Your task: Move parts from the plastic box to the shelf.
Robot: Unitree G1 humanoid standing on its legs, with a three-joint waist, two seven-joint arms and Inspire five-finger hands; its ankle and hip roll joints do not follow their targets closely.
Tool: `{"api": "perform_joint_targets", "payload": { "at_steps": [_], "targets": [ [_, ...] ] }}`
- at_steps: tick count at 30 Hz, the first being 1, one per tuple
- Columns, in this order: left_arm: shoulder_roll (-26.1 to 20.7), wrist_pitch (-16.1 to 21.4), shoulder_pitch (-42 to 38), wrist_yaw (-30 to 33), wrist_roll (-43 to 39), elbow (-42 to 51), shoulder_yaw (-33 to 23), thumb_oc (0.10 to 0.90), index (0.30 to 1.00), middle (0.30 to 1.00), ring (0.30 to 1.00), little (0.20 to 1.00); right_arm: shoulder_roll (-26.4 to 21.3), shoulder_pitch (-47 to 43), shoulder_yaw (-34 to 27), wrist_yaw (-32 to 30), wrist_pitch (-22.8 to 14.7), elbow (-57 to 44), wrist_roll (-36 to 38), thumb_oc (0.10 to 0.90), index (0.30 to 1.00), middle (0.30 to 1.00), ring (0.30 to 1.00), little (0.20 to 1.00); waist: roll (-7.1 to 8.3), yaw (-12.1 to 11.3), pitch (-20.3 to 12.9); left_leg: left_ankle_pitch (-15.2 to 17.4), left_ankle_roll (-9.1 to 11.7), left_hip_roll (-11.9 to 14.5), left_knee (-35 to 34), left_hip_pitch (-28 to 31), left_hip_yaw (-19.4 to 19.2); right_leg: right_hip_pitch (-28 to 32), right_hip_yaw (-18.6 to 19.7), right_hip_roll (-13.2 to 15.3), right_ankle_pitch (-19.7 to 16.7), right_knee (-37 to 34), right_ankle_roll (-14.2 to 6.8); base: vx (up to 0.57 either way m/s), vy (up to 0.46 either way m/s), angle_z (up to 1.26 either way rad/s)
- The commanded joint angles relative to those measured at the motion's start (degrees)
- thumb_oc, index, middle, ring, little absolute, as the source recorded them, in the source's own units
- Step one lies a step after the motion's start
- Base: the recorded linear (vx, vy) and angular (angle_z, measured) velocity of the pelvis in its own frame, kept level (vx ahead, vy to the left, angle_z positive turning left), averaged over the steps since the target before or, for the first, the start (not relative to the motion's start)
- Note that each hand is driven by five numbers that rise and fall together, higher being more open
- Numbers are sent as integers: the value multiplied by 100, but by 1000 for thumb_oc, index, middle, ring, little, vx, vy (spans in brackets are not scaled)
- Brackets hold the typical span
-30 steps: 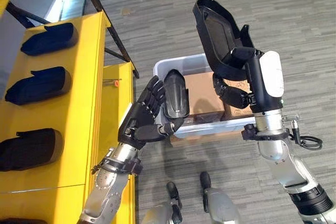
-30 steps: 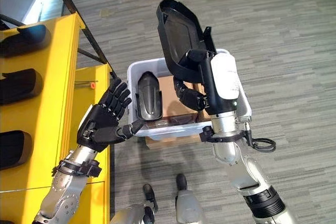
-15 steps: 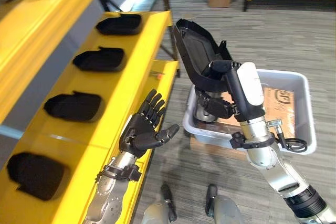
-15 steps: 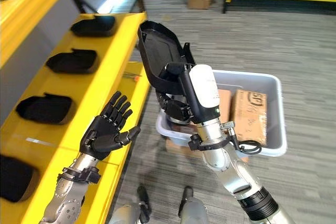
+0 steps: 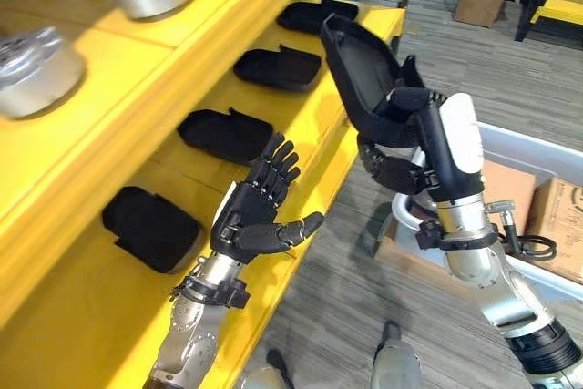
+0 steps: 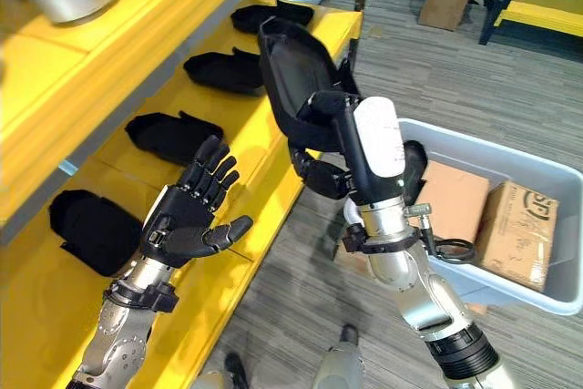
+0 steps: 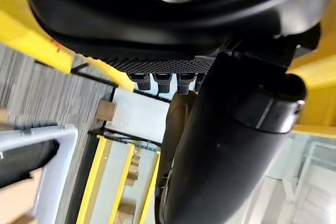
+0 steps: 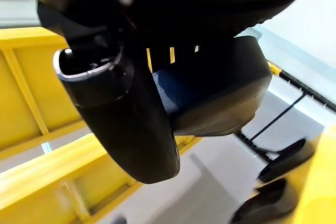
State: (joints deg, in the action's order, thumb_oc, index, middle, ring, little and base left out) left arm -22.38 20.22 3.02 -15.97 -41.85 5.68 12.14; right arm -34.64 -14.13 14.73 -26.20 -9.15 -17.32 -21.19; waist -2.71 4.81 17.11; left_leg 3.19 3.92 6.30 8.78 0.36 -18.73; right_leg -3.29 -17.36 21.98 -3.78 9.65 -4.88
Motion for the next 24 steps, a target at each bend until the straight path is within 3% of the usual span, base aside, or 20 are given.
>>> {"api": "perform_joint_targets", "payload": {
  "at_steps": [1, 4, 11, 13, 15, 20, 24],
  "targets": [
    [-265, 896, -63, 134, 47, 648, -343, 900, 1000, 1000, 1000, 1000, 90, -695, -4, -373, -480, -428, 145, 400, 300, 300, 300, 300, -54, -16, -532, 23, -98, 432, -463, 501, -40, 375, 7, -827, 474, -474, -167, -23, 234, 75],
    [-311, 865, 67, -39, 10, 751, -410, 900, 1000, 1000, 1000, 1000, 151, -365, -159, -454, -402, -494, 14, 400, 300, 300, 300, 300, -55, -21, -582, -83, -155, 270, -843, 515, 301, 385, 426, -864, 311, -716, -355, -11, 158, 86],
    [-371, 636, 326, -553, -457, 915, -506, 900, 1000, 1000, 1000, 1000, 67, 398, -552, -660, -320, -768, -108, 400, 300, 300, 300, 300, -26, 114, -675, -150, -225, 84, -1066, 425, 1045, 416, 1512, -1067, 413, -716, -446, 9, 38, 108],
    [-377, 606, 358, -549, -477, 962, -525, 900, 1000, 1000, 1000, 1000, 60, 446, -578, -652, -344, -765, -74, 400, 300, 300, 300, 300, -2, 110, -680, -150, -215, 80, -1069, 422, 1107, 443, 1547, -1076, 441, -708, -451, 27, 29, 91],
    [-337, 571, 486, -423, -500, 1065, -601, 900, 1000, 1000, 1000, 1000, 43, 432, -519, -405, -345, -744, 225, 400, 300, 300, 300, 300, 94, -13, -673, -105, -154, 128, -1043, 455, 1086, 550, 1346, -1032, 502, -768, -456, 69, 96, 73],
    [-315, 527, 507, -498, -505, 1113, -562, 900, 1000, 1000, 1000, 1000, 28, 378, -391, -342, -210, -705, 306, 400, 300, 300, 300, 300, 141, -61, -651, -62, -127, 130, -1008, 480, 1006, 619, 1243, -979, 484, -848, -491, 39, 123, -6],
    [-363, 437, 408, -688, -501, 1030, -379, 900, 1000, 1000, 1000, 1000, 43, 302, -279, -475, -88, -537, 284, 400, 300, 300, 300, 300, 195, -95, -621, 91, -239, -61, -880, 448, 946, 599, 1181, -799, 254, -1009, -633, 31, 145, 4]
  ]
}}
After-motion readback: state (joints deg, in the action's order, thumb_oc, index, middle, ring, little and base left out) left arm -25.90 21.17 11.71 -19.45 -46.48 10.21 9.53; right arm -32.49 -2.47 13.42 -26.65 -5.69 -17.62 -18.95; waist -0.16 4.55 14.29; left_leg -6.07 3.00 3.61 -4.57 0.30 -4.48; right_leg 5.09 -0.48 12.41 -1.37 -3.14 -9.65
